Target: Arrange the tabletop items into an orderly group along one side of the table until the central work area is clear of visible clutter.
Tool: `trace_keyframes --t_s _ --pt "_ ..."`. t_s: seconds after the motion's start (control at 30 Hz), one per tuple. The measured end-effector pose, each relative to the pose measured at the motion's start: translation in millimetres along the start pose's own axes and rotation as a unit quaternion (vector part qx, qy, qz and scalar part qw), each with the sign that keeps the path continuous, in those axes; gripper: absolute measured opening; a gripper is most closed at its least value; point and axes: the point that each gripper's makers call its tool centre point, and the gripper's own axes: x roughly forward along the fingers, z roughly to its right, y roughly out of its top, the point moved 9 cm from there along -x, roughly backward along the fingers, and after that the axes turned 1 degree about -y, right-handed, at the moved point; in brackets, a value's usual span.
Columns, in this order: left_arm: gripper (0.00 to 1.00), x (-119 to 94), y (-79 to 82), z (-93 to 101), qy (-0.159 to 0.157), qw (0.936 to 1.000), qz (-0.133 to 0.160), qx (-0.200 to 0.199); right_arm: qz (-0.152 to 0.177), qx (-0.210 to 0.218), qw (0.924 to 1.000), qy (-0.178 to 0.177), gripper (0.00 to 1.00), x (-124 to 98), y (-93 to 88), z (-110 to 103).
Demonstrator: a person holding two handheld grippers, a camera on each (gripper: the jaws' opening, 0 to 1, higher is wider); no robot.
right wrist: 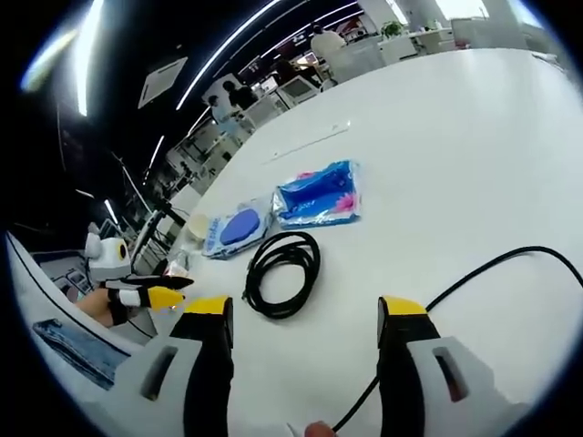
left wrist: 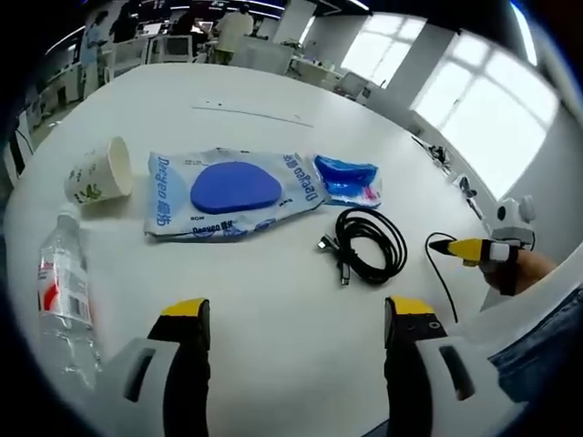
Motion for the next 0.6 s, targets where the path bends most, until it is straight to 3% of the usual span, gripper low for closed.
trace_keyframes --t_s 0.33,0.4,0.6 --pt "0.79 -10 13.8 -13.6 0.010 0.9992 0.002 0.038 0.005 0.010 0.9999 -0.002 0.62 -5 -3.1 0" --pt "0.79 -15 21.5 -19.7 0.011 0.9989 0.007 0.045 0.008 0.024 0.9997 0.001 0.61 -6 -5.6 2" --pt "0.77 -26 48.2 -51.1 0.054 0.9917 0.027 0.114 0.027 0.062 0.9977 0.000 0.61 -8 -7.1 7"
